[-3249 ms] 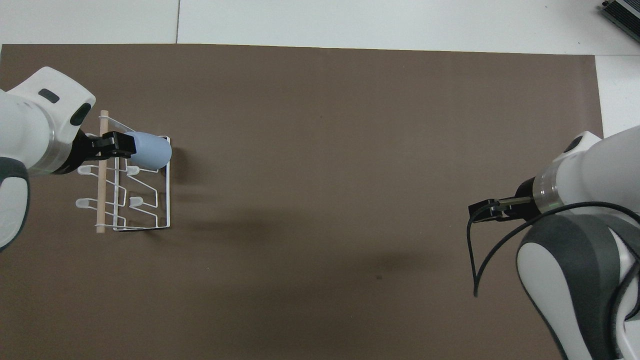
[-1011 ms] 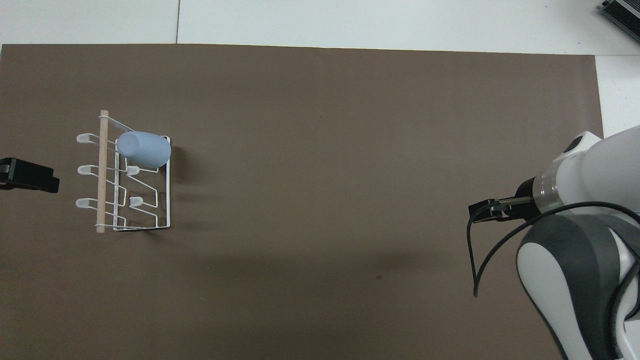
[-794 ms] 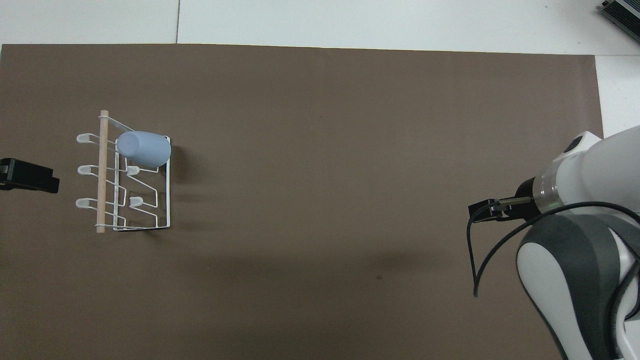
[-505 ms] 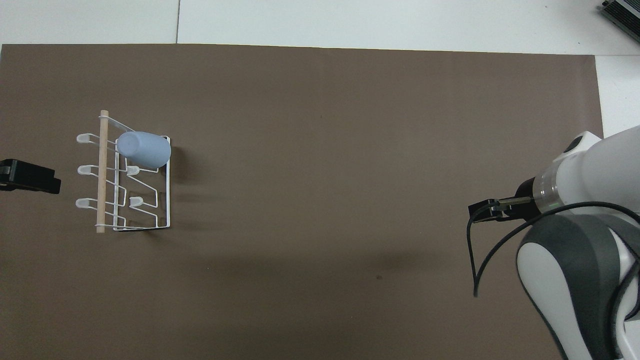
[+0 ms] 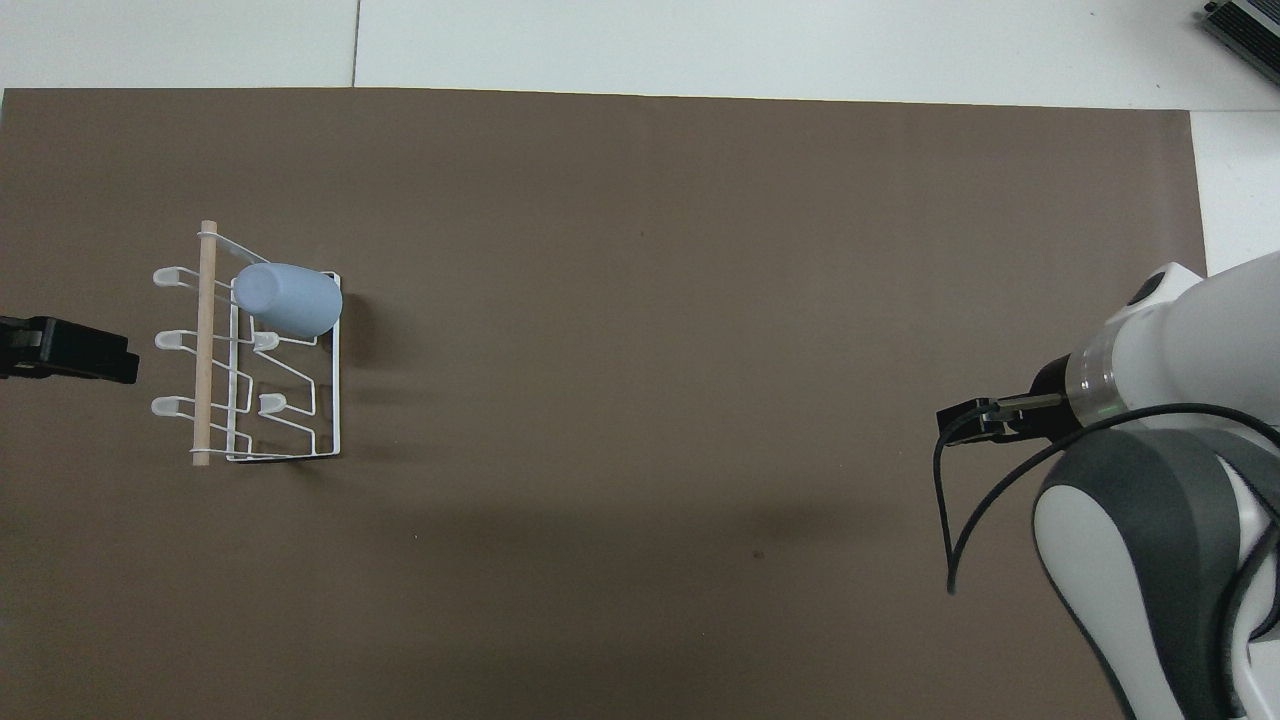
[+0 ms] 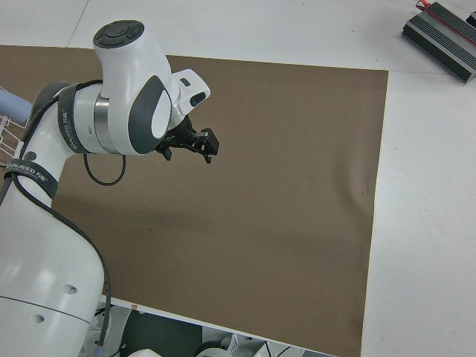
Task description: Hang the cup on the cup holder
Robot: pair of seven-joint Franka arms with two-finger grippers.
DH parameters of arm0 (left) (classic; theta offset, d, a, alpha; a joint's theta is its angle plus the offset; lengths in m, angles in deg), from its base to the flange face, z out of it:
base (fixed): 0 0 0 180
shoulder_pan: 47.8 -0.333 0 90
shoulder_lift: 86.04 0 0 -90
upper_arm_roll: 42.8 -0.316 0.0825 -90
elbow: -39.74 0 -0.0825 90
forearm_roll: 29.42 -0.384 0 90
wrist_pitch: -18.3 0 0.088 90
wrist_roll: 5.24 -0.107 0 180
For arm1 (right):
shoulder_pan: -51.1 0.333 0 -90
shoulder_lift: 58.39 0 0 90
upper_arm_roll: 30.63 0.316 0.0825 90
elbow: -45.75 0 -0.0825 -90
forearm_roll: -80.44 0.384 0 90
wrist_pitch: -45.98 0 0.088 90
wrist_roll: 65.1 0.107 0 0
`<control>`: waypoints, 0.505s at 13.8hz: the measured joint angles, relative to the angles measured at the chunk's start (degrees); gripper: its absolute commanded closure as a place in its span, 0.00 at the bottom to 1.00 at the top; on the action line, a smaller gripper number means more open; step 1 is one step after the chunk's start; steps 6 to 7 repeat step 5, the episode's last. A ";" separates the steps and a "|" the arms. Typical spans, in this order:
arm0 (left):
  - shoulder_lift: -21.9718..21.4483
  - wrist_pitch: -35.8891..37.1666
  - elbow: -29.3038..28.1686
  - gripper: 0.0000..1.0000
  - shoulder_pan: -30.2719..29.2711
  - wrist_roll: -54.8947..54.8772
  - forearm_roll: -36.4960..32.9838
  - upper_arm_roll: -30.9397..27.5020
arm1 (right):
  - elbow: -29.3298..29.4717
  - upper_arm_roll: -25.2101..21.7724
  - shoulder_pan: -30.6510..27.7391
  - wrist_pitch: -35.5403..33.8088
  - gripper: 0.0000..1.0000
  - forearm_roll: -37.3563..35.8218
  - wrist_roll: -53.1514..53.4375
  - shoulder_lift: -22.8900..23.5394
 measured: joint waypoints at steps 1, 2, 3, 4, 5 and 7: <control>-0.21 -0.02 -0.52 0.00 0.14 0.00 0.01 0.01 | 0.00 0.00 0.00 0.00 0.00 0.00 0.00 0.00; -0.50 -0.06 -1.10 0.00 0.25 0.00 0.02 0.02 | 0.00 0.00 0.00 0.00 0.00 0.00 0.00 0.00; -0.79 -0.12 -1.60 0.00 0.34 0.00 0.03 0.02 | 0.00 0.00 0.00 0.00 0.00 0.00 0.00 0.00; -1.04 -0.17 -1.93 0.00 0.41 0.00 0.04 0.02 | 0.00 0.00 0.00 0.00 0.00 0.00 0.00 0.00; -1.29 -0.26 -2.22 0.00 0.47 0.00 0.11 0.02 | 0.00 0.00 0.00 0.00 0.00 0.00 0.00 0.00; -1.29 -0.26 -2.22 0.00 0.47 0.00 0.11 0.02 | 0.00 0.00 0.00 0.00 0.00 0.00 0.00 0.00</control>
